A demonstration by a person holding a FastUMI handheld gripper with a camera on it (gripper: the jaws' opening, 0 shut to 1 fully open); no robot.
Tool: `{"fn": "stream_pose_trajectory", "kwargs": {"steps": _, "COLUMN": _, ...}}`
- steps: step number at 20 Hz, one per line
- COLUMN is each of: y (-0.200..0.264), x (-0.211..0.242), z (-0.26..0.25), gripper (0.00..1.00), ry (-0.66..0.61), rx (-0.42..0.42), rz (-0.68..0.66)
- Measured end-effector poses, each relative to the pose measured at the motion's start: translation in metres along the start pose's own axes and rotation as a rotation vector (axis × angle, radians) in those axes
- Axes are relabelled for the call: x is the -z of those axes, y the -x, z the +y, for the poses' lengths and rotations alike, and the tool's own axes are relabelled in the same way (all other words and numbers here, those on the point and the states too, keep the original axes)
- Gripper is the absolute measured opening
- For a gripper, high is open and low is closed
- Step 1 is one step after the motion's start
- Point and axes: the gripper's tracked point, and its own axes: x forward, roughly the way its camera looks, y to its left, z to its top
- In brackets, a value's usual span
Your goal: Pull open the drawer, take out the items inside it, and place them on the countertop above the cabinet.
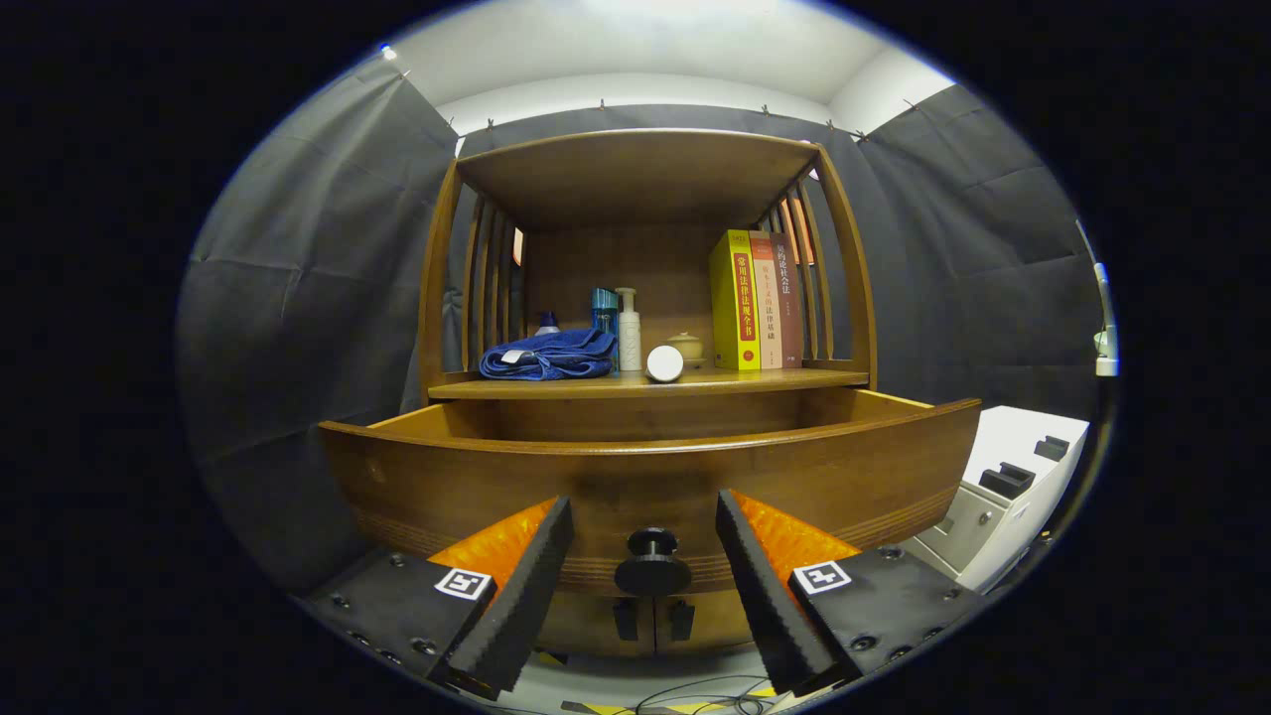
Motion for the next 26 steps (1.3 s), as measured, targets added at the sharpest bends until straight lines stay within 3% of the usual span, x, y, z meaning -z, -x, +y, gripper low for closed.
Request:
{"fn": "stream_pose_trajectory", "kwargs": {"steps": 12, "y": -0.02, "x": 0.003, "z": 0.0, "gripper": 0.95, "ry": 0.025, "rx": 0.03, "rz": 0.035}}
{"fn": "stream_pose_trajectory", "kwargs": {"steps": 26, "y": -0.103, "x": -0.01, "z": -0.002, "gripper": 0.96, "ry": 0.027, "rx": 0.036, "rz": 0.082}}
